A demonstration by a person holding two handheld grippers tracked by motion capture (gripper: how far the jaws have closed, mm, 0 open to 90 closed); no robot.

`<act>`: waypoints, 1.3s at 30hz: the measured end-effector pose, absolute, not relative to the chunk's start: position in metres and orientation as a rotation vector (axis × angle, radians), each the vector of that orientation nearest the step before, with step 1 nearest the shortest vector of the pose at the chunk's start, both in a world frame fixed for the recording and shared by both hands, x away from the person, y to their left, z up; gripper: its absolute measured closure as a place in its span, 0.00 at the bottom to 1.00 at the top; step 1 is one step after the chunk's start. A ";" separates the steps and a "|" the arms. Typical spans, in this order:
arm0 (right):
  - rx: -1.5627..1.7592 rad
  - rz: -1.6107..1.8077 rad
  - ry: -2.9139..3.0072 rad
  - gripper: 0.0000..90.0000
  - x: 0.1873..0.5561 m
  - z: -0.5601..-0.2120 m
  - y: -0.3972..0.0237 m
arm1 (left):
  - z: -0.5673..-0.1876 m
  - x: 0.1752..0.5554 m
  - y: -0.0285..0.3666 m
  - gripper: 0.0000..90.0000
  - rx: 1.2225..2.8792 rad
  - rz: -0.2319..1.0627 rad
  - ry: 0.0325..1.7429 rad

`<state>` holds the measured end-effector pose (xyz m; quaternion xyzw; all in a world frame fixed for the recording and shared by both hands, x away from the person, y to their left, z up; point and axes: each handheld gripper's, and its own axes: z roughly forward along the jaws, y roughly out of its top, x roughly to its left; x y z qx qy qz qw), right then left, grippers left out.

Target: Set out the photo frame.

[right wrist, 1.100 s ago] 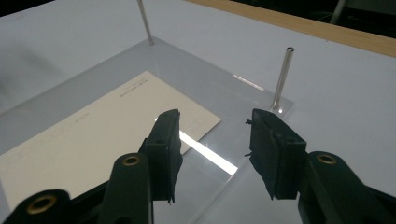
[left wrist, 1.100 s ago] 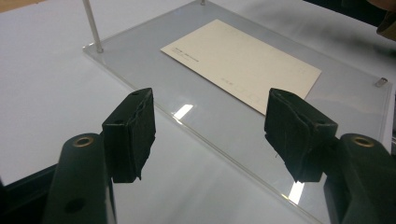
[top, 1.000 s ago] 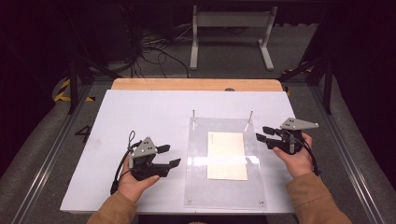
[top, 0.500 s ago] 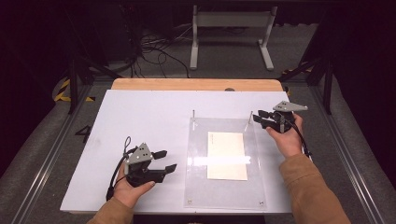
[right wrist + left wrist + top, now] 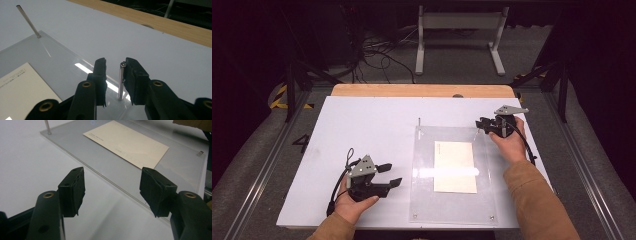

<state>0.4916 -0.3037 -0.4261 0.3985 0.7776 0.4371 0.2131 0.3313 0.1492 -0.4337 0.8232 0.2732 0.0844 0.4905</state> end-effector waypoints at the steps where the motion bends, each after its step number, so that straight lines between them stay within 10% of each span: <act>1: 1.109 1.191 2.159 0.84 0.493 -0.426 -0.302 | -0.434 0.331 0.148 0.42 1.999 0.198 0.670; 39: 1.282 1.241 2.125 0.95 0.512 -0.430 -0.307 | -0.437 0.333 0.149 0.32 1.980 0.151 0.631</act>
